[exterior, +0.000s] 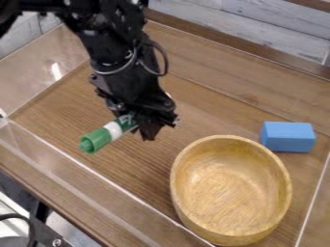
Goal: Remove the green marker from inside the brown bowl and put it on the table
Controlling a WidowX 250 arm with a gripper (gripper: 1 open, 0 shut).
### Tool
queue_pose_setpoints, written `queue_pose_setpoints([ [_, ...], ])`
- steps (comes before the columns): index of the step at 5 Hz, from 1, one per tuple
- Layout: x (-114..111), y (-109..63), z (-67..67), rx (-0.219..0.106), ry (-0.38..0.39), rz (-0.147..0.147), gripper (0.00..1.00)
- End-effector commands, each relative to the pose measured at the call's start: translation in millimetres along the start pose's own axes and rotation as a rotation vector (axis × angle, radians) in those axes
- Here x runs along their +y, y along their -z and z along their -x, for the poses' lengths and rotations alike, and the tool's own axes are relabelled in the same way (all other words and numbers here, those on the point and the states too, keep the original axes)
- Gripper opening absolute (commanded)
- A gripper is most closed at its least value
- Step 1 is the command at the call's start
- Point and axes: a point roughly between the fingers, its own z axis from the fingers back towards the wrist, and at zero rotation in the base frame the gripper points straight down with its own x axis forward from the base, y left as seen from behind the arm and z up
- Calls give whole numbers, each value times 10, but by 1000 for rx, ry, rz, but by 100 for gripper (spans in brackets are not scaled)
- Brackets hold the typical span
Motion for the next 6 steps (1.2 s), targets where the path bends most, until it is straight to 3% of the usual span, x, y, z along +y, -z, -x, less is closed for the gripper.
queue_pose_setpoints([
  [1, 64, 9, -83, -33, 1, -8, 0],
  [6, 291, 330, -236, -59, -2, -26, 0],
])
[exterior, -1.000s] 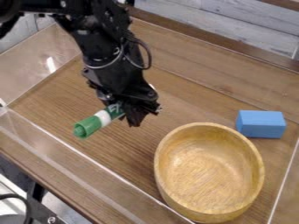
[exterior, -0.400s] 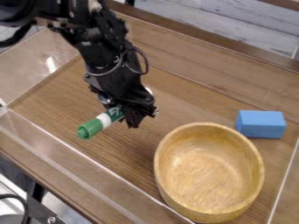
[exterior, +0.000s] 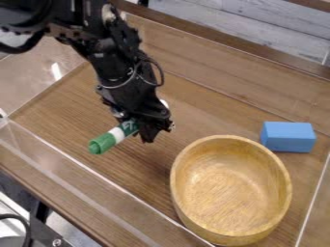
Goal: Remove the green marker from inside the brown bowl and put it on the table
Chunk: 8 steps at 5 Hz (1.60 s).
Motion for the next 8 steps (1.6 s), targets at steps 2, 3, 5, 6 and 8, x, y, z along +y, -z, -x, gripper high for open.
queue_pose_setpoints([
  [2, 103, 32, -213, -58, -4, -22, 0],
  [3, 129, 79, -251, -62, -5, -27, 0],
  [5, 173, 146, -328, -63, -9, -39, 0],
  [6, 192, 176, -359, -58, -14, -46, 0],
  [8, 240, 154, -422, -53, -6, -41, 0],
])
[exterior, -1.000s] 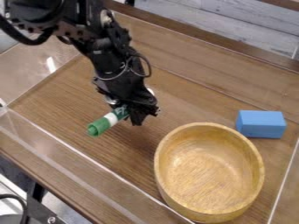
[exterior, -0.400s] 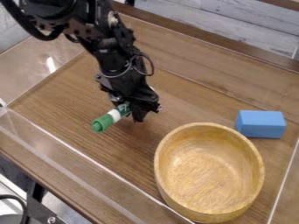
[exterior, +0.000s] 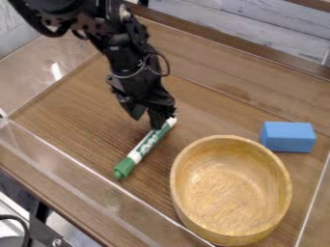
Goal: Remove the green marker from inside the brown bowl and put it on the table
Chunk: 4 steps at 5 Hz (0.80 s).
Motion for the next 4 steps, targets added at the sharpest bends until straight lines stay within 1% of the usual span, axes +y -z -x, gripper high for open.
queue_pose_setpoints([
  [1, 57, -91, -164, -47, 1, -11, 100],
  [3, 101, -97, -241, -58, 5, -10, 100],
  [4, 117, -86, -256, -59, 6, -9, 100],
])
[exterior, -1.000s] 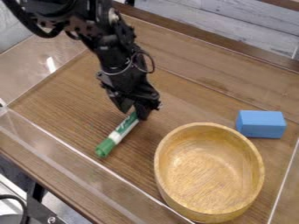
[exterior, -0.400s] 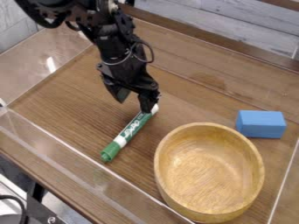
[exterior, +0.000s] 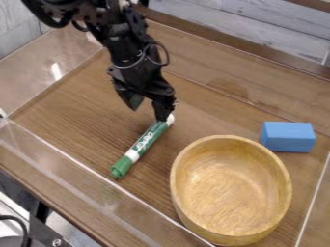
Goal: Remove the green marker from inside the brown bowl and put it on the table
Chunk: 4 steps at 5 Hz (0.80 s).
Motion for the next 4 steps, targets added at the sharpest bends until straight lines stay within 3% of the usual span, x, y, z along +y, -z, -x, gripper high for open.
queue_pose_setpoints([
  [1, 75, -81, -155, -50, -4, -14, 100],
  [4, 110, -62, -180, -54, 1, -7, 100],
])
